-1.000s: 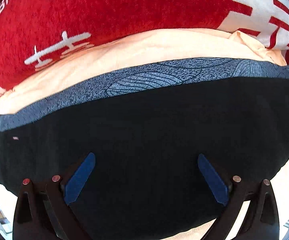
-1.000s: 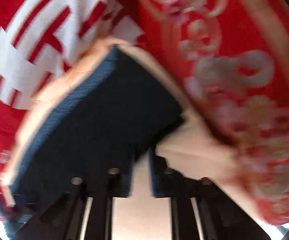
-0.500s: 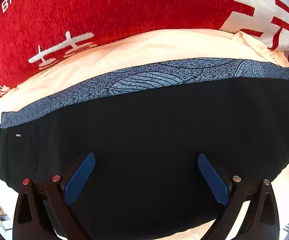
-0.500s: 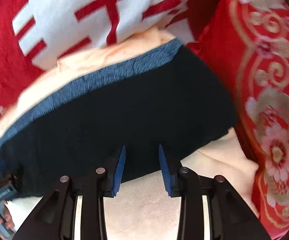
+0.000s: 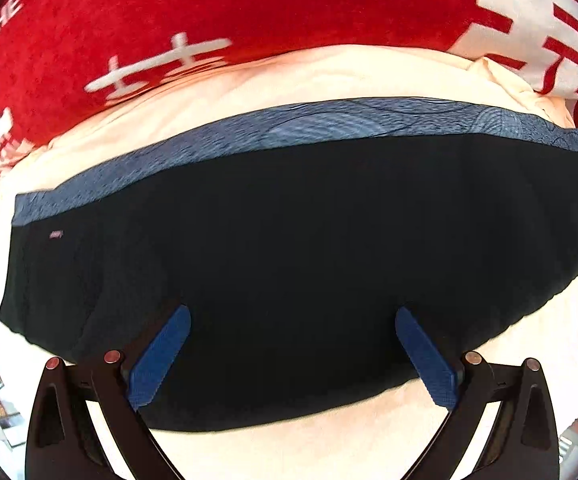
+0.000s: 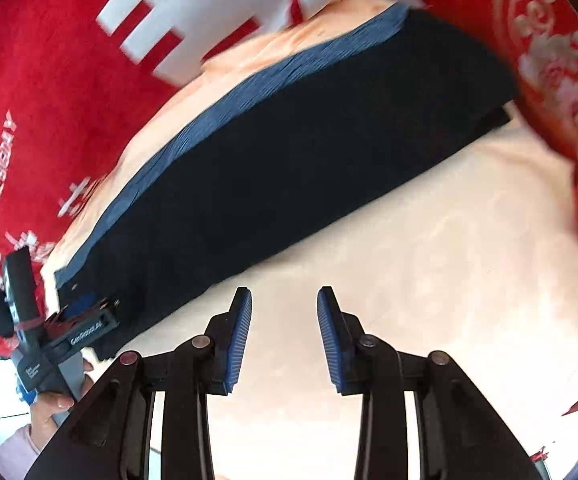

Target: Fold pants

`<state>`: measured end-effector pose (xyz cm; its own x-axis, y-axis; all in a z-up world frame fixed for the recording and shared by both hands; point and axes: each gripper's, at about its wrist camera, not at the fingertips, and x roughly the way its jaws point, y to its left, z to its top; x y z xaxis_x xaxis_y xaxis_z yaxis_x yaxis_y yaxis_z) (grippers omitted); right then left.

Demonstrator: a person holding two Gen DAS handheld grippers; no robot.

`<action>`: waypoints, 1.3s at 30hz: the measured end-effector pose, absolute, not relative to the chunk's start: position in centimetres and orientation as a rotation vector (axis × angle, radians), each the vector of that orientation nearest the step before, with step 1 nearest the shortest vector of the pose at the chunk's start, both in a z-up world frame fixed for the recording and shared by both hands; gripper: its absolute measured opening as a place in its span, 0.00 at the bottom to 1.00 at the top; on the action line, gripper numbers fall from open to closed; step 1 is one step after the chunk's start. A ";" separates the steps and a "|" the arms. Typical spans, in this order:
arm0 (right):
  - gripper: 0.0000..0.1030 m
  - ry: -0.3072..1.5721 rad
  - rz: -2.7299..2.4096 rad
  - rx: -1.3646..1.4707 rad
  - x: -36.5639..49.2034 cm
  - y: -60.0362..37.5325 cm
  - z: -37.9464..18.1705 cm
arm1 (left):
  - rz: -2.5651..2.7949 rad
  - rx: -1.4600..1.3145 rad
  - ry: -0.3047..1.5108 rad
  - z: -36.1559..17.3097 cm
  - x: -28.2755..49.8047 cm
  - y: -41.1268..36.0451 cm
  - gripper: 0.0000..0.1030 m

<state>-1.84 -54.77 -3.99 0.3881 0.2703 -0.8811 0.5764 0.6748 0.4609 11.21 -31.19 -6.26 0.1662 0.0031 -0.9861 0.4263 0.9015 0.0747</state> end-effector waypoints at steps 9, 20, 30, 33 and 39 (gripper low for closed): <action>0.36 1.197 -0.027 0.953 1.8 -48.3 -4.9 | -0.196 0.295 1.406 -5.9 11.4 -23.1 1.00; 0.08 1.222 -0.111 1.083 3.5 -47.4 -7.9 | -0.182 0.245 1.446 -8.5 11.9 -18.8 1.00; 0.40 1.369 -0.052 0.910 0.7 -44.3 -6.1 | -0.228 0.274 1.468 -4.9 9.5 -18.8 1.00; 0.47 1.373 -0.045 0.915 0.2 -43.9 -5.8 | -0.251 0.288 1.473 -4.6 8.7 -19.4 1.00; 0.51 1.365 -0.041 0.931 -0.5 -44.8 -5.7 | -0.286 0.310 1.491 -4.5 7.4 -22.6 1.00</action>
<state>-0.48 -44.84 -5.65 0.2612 0.4790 -0.8380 0.5279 0.6559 0.5395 7.36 -22.64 -4.54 0.0606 0.0037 -0.9982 0.3726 0.9276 0.0261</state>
